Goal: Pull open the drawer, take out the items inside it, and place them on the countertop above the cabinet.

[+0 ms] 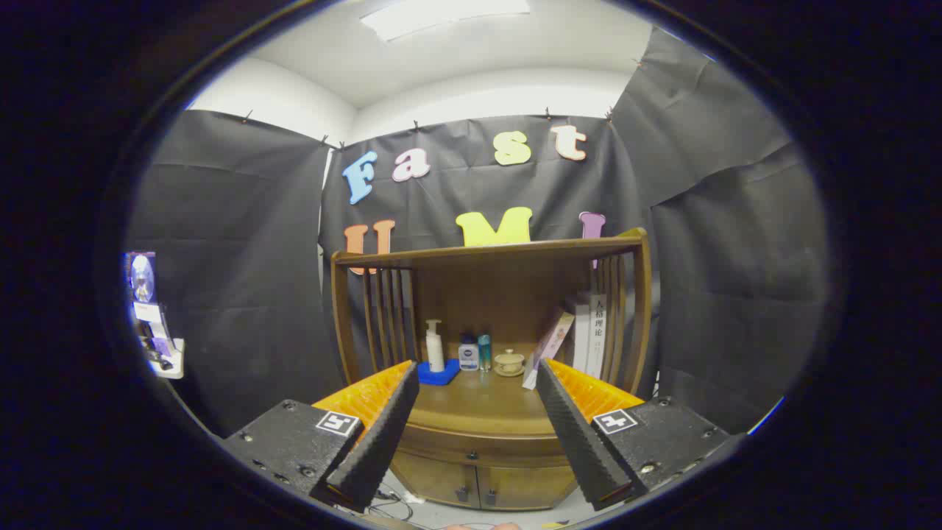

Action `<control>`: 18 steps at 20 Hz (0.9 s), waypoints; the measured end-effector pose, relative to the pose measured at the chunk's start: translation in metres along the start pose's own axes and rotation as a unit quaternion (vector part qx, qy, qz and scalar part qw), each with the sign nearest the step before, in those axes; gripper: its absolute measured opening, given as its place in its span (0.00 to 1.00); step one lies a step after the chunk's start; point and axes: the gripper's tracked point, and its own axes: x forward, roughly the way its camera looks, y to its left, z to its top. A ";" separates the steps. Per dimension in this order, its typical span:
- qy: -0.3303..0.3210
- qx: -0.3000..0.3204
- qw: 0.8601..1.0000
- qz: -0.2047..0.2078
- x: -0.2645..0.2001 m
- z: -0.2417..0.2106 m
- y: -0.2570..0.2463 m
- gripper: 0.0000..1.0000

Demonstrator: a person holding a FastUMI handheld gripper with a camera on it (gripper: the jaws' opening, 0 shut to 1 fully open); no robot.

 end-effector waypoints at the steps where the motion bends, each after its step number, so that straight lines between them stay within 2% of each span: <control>1: 0.003 0.001 1.000 0.002 0.003 -0.001 0.002 1.00; 8: 0.004 0.004 1.000 -0.008 0.008 0.002 -0.002 1.00; 14: 0.002 0.015 1.000 0.016 0.007 0.004 0.010 1.00; 18: 0.001 0.009 1.000 0.017 0.013 -0.004 0.013 1.00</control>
